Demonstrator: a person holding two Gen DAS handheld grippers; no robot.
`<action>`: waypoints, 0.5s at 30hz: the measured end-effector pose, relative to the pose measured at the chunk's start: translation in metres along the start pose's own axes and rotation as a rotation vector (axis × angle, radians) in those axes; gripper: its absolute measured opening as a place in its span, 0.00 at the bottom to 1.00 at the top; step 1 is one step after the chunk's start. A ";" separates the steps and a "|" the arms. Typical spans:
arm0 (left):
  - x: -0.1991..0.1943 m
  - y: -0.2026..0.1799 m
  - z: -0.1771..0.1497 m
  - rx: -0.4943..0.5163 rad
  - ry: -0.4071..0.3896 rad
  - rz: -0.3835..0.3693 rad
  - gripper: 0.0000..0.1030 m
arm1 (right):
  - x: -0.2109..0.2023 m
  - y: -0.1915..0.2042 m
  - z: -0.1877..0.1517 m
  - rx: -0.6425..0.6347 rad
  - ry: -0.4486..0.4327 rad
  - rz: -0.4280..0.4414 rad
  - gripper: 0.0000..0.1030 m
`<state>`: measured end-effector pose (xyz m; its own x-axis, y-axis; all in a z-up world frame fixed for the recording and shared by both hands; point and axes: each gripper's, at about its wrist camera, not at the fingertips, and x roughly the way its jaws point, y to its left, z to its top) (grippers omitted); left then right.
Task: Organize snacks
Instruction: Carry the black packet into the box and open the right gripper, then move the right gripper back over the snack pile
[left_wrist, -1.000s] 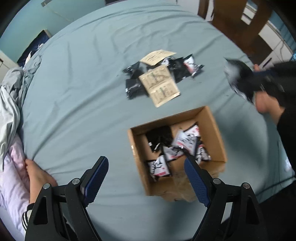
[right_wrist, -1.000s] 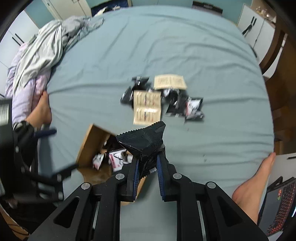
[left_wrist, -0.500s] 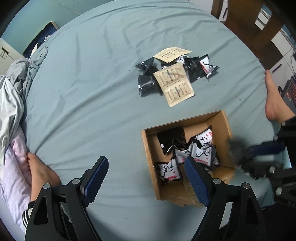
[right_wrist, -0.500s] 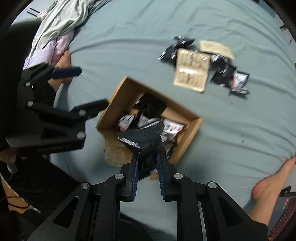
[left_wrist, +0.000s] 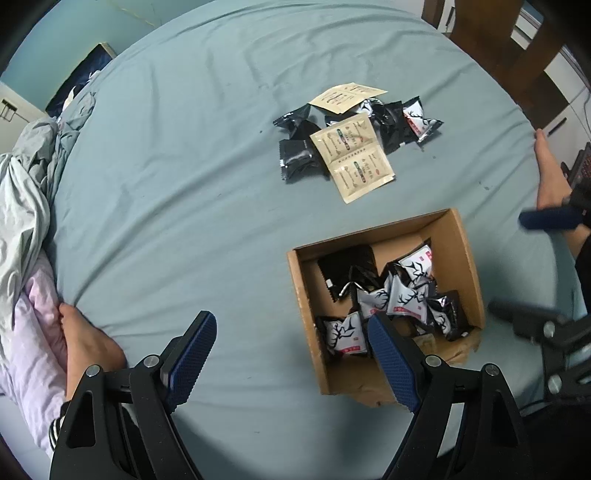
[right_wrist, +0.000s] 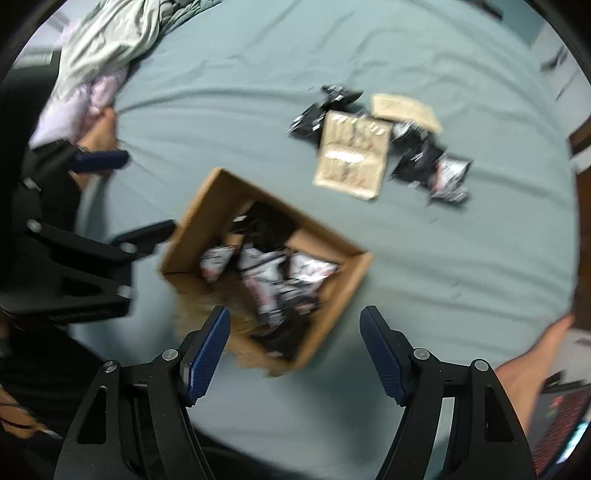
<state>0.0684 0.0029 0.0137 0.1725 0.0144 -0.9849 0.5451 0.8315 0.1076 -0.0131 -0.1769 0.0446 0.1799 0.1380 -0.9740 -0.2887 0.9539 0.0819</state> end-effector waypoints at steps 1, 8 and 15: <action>0.000 0.001 0.000 -0.003 -0.003 0.005 0.83 | -0.002 0.006 -0.004 -0.028 -0.020 -0.053 0.70; 0.000 0.004 0.005 -0.015 -0.023 0.037 0.83 | -0.005 0.032 -0.010 -0.162 -0.102 -0.395 0.70; 0.008 0.003 0.008 -0.018 -0.002 0.061 0.83 | -0.005 0.027 -0.015 -0.112 -0.067 -0.235 0.69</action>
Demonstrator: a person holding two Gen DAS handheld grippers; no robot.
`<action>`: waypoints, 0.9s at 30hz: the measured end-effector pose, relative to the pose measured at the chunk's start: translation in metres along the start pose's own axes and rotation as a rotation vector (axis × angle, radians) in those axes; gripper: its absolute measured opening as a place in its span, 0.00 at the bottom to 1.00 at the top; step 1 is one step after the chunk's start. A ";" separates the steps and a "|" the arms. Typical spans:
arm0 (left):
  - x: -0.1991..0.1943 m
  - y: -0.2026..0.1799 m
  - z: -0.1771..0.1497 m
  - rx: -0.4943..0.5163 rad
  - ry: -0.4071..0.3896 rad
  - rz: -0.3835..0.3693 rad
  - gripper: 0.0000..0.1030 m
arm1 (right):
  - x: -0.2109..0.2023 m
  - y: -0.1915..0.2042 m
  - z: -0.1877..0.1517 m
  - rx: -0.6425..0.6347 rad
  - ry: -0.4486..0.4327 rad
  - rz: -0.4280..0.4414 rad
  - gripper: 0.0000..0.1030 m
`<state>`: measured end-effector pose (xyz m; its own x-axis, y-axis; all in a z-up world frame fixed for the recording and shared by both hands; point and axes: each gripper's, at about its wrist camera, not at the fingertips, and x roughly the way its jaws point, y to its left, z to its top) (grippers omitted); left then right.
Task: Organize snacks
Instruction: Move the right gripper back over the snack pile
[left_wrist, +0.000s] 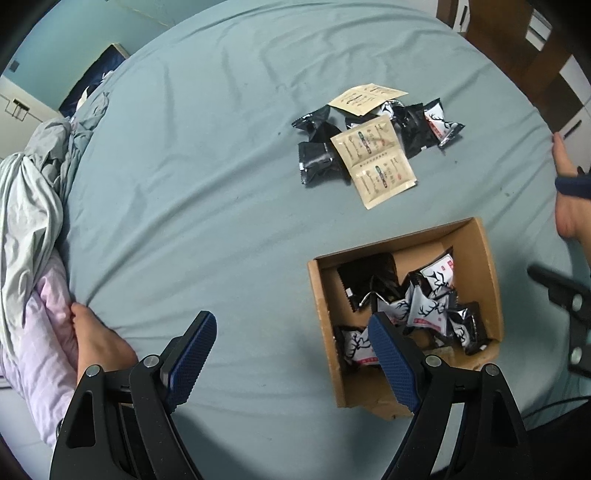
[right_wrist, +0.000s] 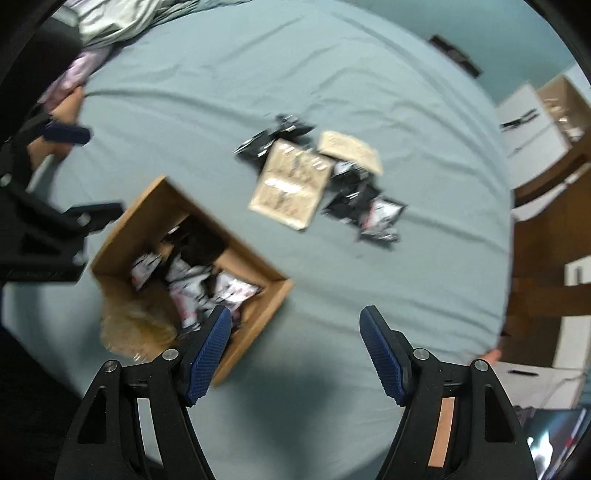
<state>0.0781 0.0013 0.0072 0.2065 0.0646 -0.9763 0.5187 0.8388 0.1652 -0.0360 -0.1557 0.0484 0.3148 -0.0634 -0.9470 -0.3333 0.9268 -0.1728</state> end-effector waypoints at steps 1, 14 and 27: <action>-0.001 0.000 0.001 -0.004 -0.007 -0.004 0.83 | 0.004 0.005 -0.002 -0.027 0.017 -0.011 0.68; -0.006 0.001 0.019 -0.021 -0.042 -0.026 0.83 | 0.042 -0.027 0.009 0.061 0.144 0.001 0.68; 0.004 0.014 0.026 -0.100 -0.003 -0.077 0.83 | 0.084 -0.109 0.013 0.391 0.132 0.132 0.68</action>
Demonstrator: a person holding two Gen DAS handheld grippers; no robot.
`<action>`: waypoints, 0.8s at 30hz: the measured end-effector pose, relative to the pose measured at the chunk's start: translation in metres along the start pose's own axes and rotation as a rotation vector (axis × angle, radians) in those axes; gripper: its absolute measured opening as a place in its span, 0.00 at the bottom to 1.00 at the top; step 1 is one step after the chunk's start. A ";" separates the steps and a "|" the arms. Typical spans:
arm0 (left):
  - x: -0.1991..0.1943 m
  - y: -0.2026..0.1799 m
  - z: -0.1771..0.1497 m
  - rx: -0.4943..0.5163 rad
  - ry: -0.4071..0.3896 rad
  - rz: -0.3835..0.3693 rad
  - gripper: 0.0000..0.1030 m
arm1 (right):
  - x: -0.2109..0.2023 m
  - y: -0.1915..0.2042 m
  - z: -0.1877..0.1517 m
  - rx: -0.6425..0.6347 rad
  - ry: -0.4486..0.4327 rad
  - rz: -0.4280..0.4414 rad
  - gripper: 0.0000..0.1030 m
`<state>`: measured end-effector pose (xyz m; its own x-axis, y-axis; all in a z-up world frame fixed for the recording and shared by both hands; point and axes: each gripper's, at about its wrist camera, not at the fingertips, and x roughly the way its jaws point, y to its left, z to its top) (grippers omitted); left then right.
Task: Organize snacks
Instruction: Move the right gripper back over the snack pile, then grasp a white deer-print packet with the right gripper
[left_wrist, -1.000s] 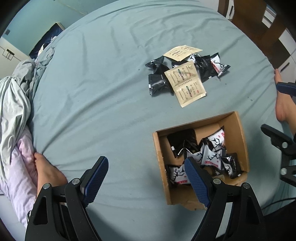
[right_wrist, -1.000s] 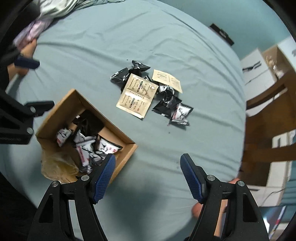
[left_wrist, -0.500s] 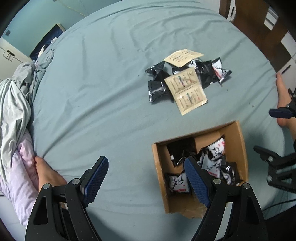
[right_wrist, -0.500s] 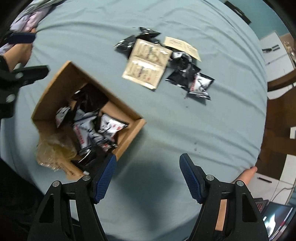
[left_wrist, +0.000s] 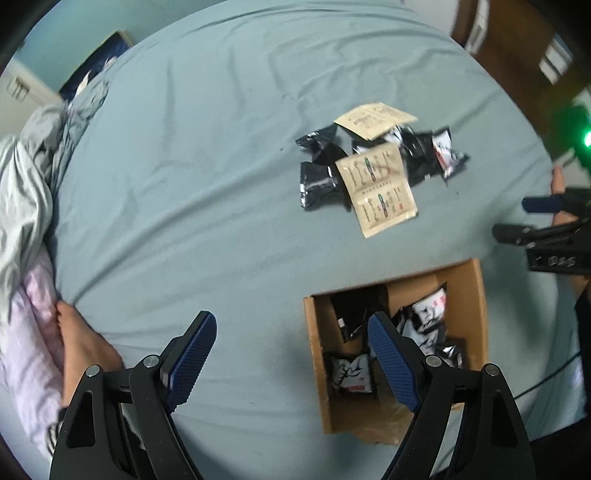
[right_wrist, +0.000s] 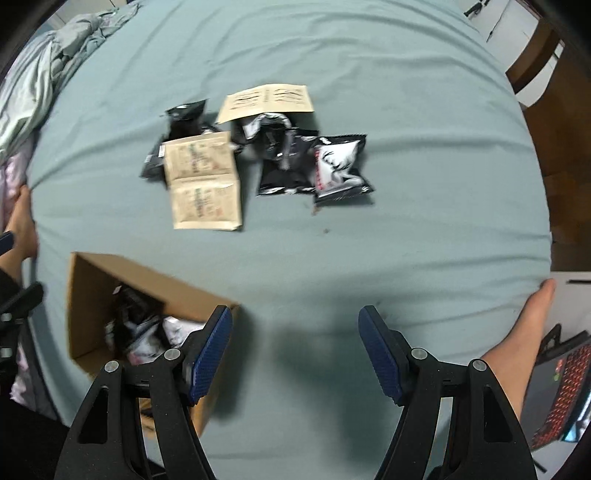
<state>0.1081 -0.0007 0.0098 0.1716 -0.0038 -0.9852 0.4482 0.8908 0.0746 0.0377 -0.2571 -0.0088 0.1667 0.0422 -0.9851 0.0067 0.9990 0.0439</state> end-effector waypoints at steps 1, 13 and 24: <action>-0.001 0.003 0.001 -0.021 0.000 -0.018 0.83 | 0.003 0.000 0.003 0.000 -0.003 -0.016 0.68; 0.014 0.038 0.022 -0.182 0.012 -0.112 0.83 | 0.037 -0.017 0.047 0.067 -0.083 -0.037 0.68; 0.045 0.049 0.031 -0.222 0.074 -0.114 0.83 | 0.076 -0.045 0.091 0.168 -0.113 0.008 0.68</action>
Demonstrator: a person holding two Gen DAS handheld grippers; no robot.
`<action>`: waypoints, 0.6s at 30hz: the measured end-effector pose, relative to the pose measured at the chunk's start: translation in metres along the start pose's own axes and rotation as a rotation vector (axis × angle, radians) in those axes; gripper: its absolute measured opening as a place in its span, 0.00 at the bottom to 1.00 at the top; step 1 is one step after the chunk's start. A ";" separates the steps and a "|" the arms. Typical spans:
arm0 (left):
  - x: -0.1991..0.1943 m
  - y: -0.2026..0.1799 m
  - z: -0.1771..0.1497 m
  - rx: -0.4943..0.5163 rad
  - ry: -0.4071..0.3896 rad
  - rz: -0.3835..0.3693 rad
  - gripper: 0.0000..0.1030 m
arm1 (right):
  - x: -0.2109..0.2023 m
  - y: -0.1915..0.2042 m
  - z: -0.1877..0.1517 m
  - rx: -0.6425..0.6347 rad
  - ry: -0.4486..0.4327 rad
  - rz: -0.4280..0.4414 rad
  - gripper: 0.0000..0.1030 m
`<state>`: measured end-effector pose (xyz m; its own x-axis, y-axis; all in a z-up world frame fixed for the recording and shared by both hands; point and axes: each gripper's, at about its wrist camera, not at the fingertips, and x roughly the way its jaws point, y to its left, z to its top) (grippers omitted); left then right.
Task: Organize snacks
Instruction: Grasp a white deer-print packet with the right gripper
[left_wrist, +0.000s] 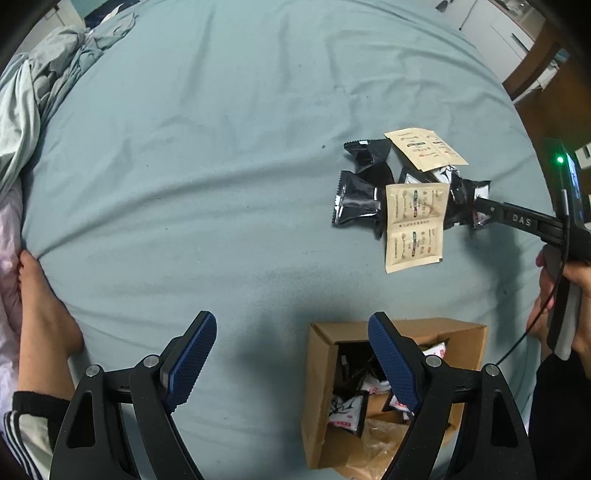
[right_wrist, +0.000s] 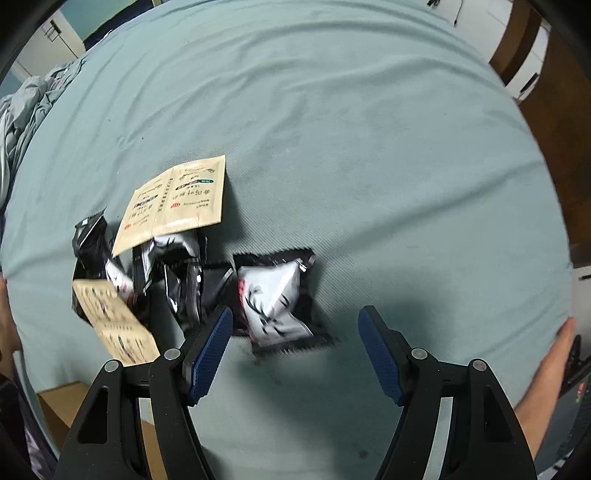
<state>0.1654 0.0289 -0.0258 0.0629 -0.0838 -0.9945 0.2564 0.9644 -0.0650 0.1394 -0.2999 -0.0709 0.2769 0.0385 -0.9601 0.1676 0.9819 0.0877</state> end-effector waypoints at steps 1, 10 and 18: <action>0.001 -0.001 0.001 0.001 0.002 0.002 0.83 | 0.004 0.002 0.002 -0.011 0.002 -0.009 0.68; 0.011 -0.015 0.014 0.017 0.002 -0.046 0.83 | 0.013 0.008 -0.004 -0.107 -0.024 0.004 0.36; 0.045 -0.020 0.047 -0.021 0.002 -0.070 0.83 | -0.027 -0.010 -0.034 -0.061 -0.059 0.132 0.35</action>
<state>0.2085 -0.0061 -0.0654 0.0439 -0.1511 -0.9875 0.2398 0.9612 -0.1364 0.0975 -0.3042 -0.0545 0.3481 0.1590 -0.9239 0.0687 0.9785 0.1943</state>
